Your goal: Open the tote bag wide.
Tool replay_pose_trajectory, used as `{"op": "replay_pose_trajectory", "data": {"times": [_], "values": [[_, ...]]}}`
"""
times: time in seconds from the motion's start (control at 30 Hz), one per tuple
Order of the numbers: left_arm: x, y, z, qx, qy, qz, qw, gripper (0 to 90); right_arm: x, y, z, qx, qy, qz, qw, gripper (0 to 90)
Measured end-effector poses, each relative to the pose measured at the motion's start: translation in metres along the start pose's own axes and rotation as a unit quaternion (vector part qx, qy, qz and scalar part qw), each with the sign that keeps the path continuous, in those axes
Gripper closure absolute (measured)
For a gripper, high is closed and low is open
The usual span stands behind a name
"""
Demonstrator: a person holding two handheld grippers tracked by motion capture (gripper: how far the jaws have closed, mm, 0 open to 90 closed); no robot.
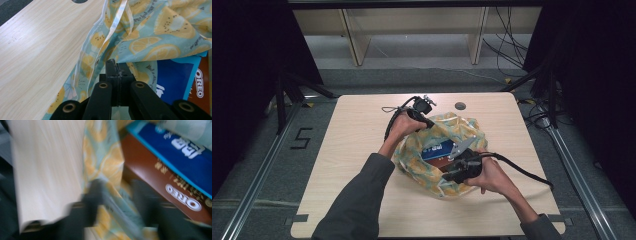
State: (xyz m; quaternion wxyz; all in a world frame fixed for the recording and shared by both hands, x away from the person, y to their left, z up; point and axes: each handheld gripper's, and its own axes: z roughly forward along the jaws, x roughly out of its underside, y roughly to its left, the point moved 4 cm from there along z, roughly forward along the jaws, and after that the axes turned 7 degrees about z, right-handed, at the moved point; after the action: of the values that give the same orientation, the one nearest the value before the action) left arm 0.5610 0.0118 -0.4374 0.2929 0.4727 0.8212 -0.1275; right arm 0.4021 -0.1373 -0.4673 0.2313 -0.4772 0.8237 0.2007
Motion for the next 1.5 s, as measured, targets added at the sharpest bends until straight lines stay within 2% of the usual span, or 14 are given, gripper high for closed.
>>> {"op": "replay_pose_trajectory", "data": {"times": [0.07,0.4,0.5,0.6,0.7,0.77,0.83,1.03,1.17,1.3,1.33,1.4,1.43,1.5], "values": [[0.001,0.003,0.0,-0.004,0.0,-0.004,1.0,89.3,0.01,0.005,-0.001,-0.007,0.011,-0.006,0.9999,90.0],[0.002,0.02,0.019,-0.035,0.009,-0.032,0.9989,89.4,0.062,0.036,0.021,-0.042,0.094,-0.013,0.9946,90.0],[0.004,0.021,0.021,-0.029,0.013,-0.03,0.9991,88.6,0.052,0.03,0.008,-0.045,0.062,0.0,0.9971,79.7],[0.003,0.017,0.02,-0.021,0.008,-0.031,0.9993,82.3,0.032,0.02,-0.021,-0.013,0.0,0.028,0.9995,66.8],[0.0,0.013,0.013,-0.018,0.001,-0.029,0.9994,74.9,0.009,-0.003,-0.046,0.043,-0.082,0.058,0.994,63.0],[-0.003,0.009,0.008,-0.012,-0.002,-0.021,0.9997,70.5,-0.004,-0.021,-0.054,0.08,-0.105,0.074,0.9885,62.0],[-0.005,0.005,0.002,-0.014,-0.005,-0.012,0.9998,66.7,-0.014,-0.035,-0.051,0.089,-0.122,0.086,0.9848,64.0],[-0.004,-0.009,-0.025,0.003,-0.03,0.003,0.9995,55.0,-0.019,-0.053,-0.017,0.116,-0.086,0.098,0.9847,65.6],[0.002,-0.016,-0.045,0.001,-0.064,-0.013,0.9979,50.6,-0.014,-0.055,-0.023,0.113,-0.093,0.109,0.9832,64.9],[0.018,-0.022,-0.056,-0.01,-0.06,-0.009,0.9981,44.6,-0.011,-0.055,-0.031,0.115,-0.097,0.116,0.9818,63.6],[0.021,-0.019,-0.058,-0.012,-0.069,0.015,0.9974,43.9,-0.011,-0.056,-0.032,0.115,-0.105,0.118,0.9808,63.2],[0.028,-0.023,-0.065,-0.014,-0.077,-0.01,0.9969,42.7,-0.01,-0.057,-0.036,0.114,-0.097,0.114,0.9821,62.2],[0.031,-0.025,-0.068,-0.014,-0.08,-0.021,0.9965,41.9,-0.011,-0.058,-0.035,0.118,-0.107,0.121,0.9798,61.8],[0.038,-0.028,-0.075,-0.015,-0.088,-0.025,0.9956,39.8,-0.009,-0.059,-0.038,0.118,-0.101,0.115,0.9812,61.1]]}}
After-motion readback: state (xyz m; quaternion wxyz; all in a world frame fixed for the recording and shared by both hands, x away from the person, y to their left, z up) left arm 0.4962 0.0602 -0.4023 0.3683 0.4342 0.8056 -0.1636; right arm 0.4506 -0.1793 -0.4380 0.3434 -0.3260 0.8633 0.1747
